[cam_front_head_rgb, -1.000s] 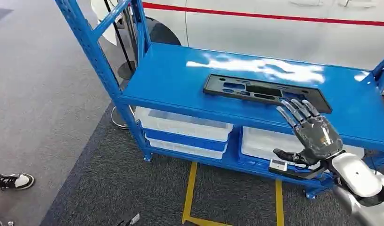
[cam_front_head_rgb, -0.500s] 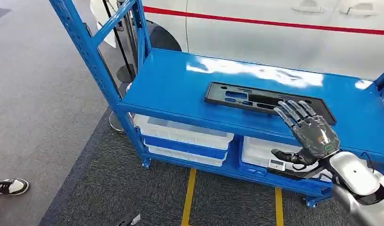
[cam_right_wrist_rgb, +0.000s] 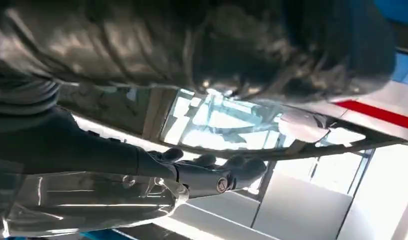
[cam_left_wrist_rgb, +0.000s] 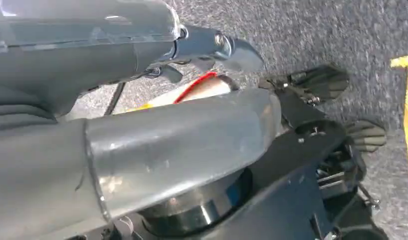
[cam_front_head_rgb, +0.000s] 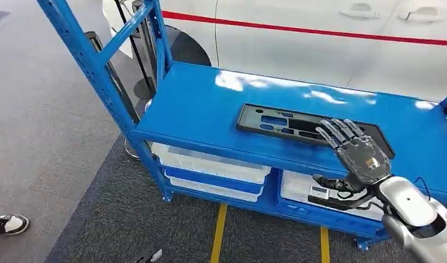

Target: Take the parts from the cabinet and place them on the table.

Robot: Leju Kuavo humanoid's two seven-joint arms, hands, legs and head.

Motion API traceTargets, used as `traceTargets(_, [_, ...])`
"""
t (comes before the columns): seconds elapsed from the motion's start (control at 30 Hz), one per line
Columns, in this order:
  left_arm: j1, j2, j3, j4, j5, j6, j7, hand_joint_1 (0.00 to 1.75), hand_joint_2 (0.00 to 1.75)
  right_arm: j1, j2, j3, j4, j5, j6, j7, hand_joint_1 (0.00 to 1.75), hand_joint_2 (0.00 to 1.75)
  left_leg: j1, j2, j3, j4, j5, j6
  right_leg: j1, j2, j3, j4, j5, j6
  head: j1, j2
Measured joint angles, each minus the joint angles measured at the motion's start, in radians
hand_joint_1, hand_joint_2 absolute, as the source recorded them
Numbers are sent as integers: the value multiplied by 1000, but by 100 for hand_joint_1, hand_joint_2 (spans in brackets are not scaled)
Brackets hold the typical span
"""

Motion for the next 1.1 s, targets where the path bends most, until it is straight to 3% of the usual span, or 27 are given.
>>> traceTargets(0.03, [1, 0, 0, 0, 0, 0, 0, 0, 0, 0, 4, 0, 1, -4, 0, 0, 0, 0, 4, 1, 0, 12, -7, -6, -2, -1, 12, -7, -2, -4, 0, 0])
traceTargets(0.07, [0, 0, -1, 0, 0, 0, 0, 0, 0, -1, 7, 0, 3, -6, 0, 0, 0, 0, 5, 2, -21, 60, -26, -11, -4, -5, 22, -10, -7, -12, -2, 0])
traceTargets(0.1, [-1, -1, -1, 0, 0, 0, 0, 0, 0, -1, 12, 0, 4, -7, 0, 0, 0, 0, 9, 2, -63, 132, -53, -16, -4, -6, 27, -10, -12, -16, -2, 0])
traceTargets(0.13, [-2, -1, -1, 0, 0, 0, 0, 0, 0, 0, 20, 1, 6, -10, 1, 0, 0, 0, 13, 2, -123, 227, -84, -21, -4, -6, 32, -10, -18, -16, -2, 0])
traceTargets(0.17, [-1, -1, -1, 0, 0, 0, 1, 0, 0, 1, 25, 2, 9, -12, 2, 0, 0, 0, 15, 2, -167, 288, -97, -23, -4, -6, 36, -10, -23, -16, -3, 0])
traceTargets(0.2, [1, -1, -1, 0, 0, 0, 2, 0, 0, 2, 32, 3, 11, -16, 3, 0, 0, 0, 17, 3, -201, 320, -86, -25, -4, -5, 44, -9, -29, -15, -2, 0])
traceTargets(0.23, [3, 0, -1, 0, 0, 0, 4, 0, 0, 3, 38, 3, 14, -18, 4, 0, 0, 0, 19, 3, -206, 300, -50, -26, -5, -4, 53, -9, -36, -14, -2, 0])
traceTargets(0.3, [4, 1, -1, 0, 0, 0, 5, 0, 0, 3, 52, 3, 22, -24, 7, 0, 0, 0, 20, 3, -155, 142, 77, -23, -9, -3, 80, -9, -54, -7, -2, 0])
traceTargets(0.33, [4, 2, -1, 0, 0, 0, 5, 0, 0, 3, 57, 3, 24, -26, 8, 0, 0, 0, 20, 4, -125, 52, 128, -21, -10, -3, 93, -9, -64, -1, -2, 0])
traceTargets(0.4, [3, 1, -1, 2, 0, 0, 5, 0, 0, 1, 68, 3, 34, -31, 10, -1, 0, 0, 10, 1, -97, 20, 99, -13, -5, -1, 94, -10, -72, 12, -3, 0])
traceTargets(0.43, [1, 1, -1, 2, 0, 0, 5, 0, 0, 2, 71, 3, 39, -32, 10, -2, 0, 0, 9, 2, -101, 22, 92, -5, -5, -2, 92, -14, -71, 16, -2, 0])
traceTargets(0.53, [7, 1, -1, 2, 0, 0, 6, 0, 0, 4, 82, 3, 48, -36, 9, -5, 0, 0, 16, 1, -80, -1, 89, 17, -9, -4, 105, -19, -85, 35, -2, 0])
traceTargets(0.57, [6, 2, -2, 2, 0, 0, 5, 0, 0, 2, 86, 3, 53, -37, 9, -7, 0, 0, 15, 2, -71, -7, 86, 23, -7, -5, 93, 14, -97, 35, -2, 0])
traceTargets(0.67, [2, 3, -1, 2, 0, 0, 5, 0, 0, 9, 95, 3, 71, -39, 10, -8, 0, 0, 10, 1, -60, -6, 72, 37, -8, -5, -53, 248, -176, 39, -2, 0])
traceTargets(0.7, [3, 3, -1, 2, 0, 1, 5, 0, 0, 16, 100, 4, 76, -40, 10, -10, 0, 0, 7, 0, -53, -5, 66, 38, -7, -5, -93, 296, -174, 39, -2, 0])
traceTargets(0.73, [5, 3, -1, 2, 0, 1, 6, 0, 0, 20, 104, 5, 82, -42, 10, -11, 0, 0, 5, 0, -43, -4, 58, 38, -7, -5, -107, 289, -142, 37, -2, 0])
traceTargets(0.77, [7, 3, -1, 2, 0, 2, 6, 0, 0, 21, 107, 6, 87, -43, 10, -11, 0, 0, 3, -1, -32, -3, 50, 38, -6, -5, -97, 239, -91, 32, -2, 0])
traceTargets(0.8, [7, 3, -1, 2, 0, 2, 6, 0, 0, 20, 110, 6, 91, -44, 10, -11, 0, 0, 0, -2, -16, -2, 39, 37, -4, -5, -65, 148, -19, 24, -2, 0])
traceTargets(0.83, [6, 3, -2, 2, 0, 2, 6, 0, 0, 20, 111, 6, 93, -46, 10, -11, 0, 175, -1, -2, -5, -2, 30, 36, 2, -5, -37, 67, 35, 15, -2, 0])
traceTargets(0.87, [10, 1, -2, 3, 0, 2, 6, 0, 0, 20, 112, 6, 99, -47, 10, -12, 0, 175, 1, -3, -6, -6, 22, 33, 7, -7, -19, 34, 33, 3, -2, 0])
traceTargets(0.9, [1, 1, -1, 3, 0, 2, 6, 0, 0, 20, 114, 7, 102, -48, 10, -12, 0, 175, -5, -3, -4, 3, 18, 26, 14, -7, -13, 12, 37, 2, -2, 0])
traceTargets(0.93, [0, 2, -1, 4, 0, 5, 5, 0, 0, 18, 115, 8, 105, -49, 11, -15, 0, 175, 2, -4, -10, 2, 20, 19, 18, -7, -7, -2, 21, 0, -1, 0])
traceTargets(0.97, [2, 2, -1, 5, 0, 9, 0, 0, 0, 18, 117, 8, 108, -51, 14, -13, 0, 175, 3, -3, -9, -6, 21, 17, 19, -5, -8, -6, 21, -1, -2, 0])
traceTargets(1.0, [4, 2, -2, 5, 0, 16, -3, 0, 0, 21, 120, 8, 110, -54, 18, -8, 0, 175, -2, -1, -7, 0, 20, 19, 10, -4, -2, -17, 26, 7, -2, 0])
traceTargets(1.03, [5, 2, -1, 5, 1, 23, -6, 0, 0, 22, 123, 8, 114, -57, 27, -6, 0, 175, -1, -1, -6, -2, 29, 19, 12, -2, 1, -20, 25, 9, -3, 0])
traceTargets(1.1, [4, 2, -2, 5, 1, 23, -13, 0, 0, 27, 129, 8, 122, -59, 41, -4, 0, 175, -1, 0, 2, -12, 24, 18, 12, 0, 4, -21, 20, 8, -3, 0])
